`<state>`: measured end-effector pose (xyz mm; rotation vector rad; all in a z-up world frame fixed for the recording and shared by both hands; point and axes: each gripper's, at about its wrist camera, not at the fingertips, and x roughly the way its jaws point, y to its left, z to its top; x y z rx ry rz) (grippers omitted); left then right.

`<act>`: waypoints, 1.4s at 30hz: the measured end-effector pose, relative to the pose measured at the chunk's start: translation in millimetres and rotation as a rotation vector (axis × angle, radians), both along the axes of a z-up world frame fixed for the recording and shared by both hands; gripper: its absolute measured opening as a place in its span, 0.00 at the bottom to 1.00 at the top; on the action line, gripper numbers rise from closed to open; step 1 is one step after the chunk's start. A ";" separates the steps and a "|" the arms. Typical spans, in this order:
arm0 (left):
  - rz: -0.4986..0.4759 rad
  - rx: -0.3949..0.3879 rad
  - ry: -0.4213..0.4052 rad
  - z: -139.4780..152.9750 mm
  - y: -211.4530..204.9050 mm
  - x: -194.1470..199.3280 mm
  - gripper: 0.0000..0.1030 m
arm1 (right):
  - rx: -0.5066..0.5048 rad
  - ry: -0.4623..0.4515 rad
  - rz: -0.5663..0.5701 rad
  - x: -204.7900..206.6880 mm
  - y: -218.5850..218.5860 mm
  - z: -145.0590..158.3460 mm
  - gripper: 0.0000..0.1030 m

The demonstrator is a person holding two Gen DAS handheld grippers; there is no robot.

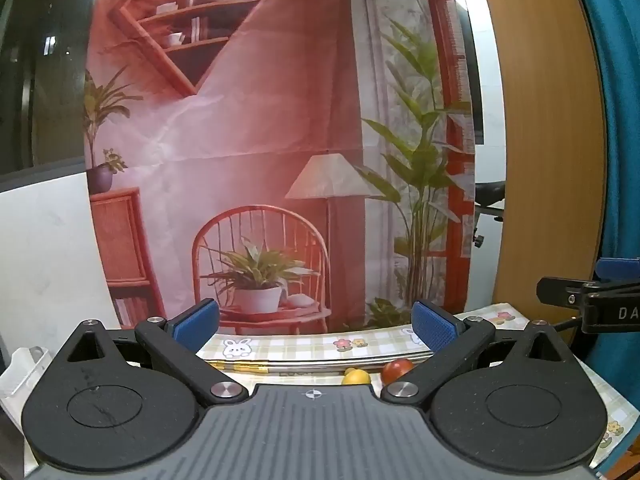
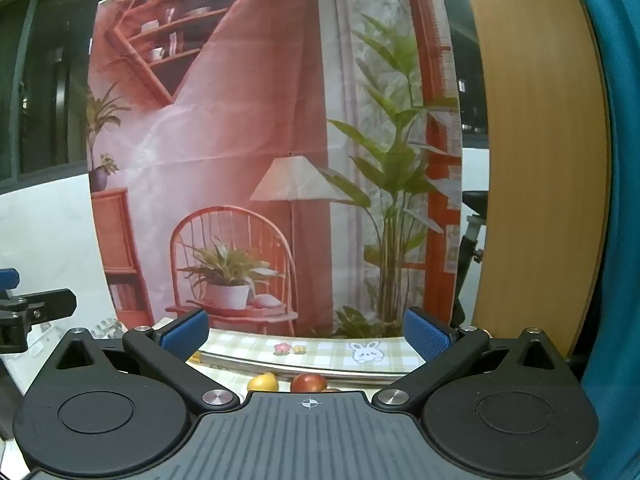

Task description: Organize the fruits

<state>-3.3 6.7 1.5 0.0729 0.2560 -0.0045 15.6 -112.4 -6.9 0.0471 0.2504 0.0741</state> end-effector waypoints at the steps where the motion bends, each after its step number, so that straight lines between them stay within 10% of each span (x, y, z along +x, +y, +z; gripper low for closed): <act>1: 0.004 0.011 0.002 -0.3 -0.3 -0.4 1.00 | -0.004 0.020 -0.003 2.3 4.2 1.9 1.00; 42: 0.016 0.024 0.003 0.8 -8.4 -0.3 1.00 | 0.037 0.029 -0.001 6.1 -10.0 0.2 1.00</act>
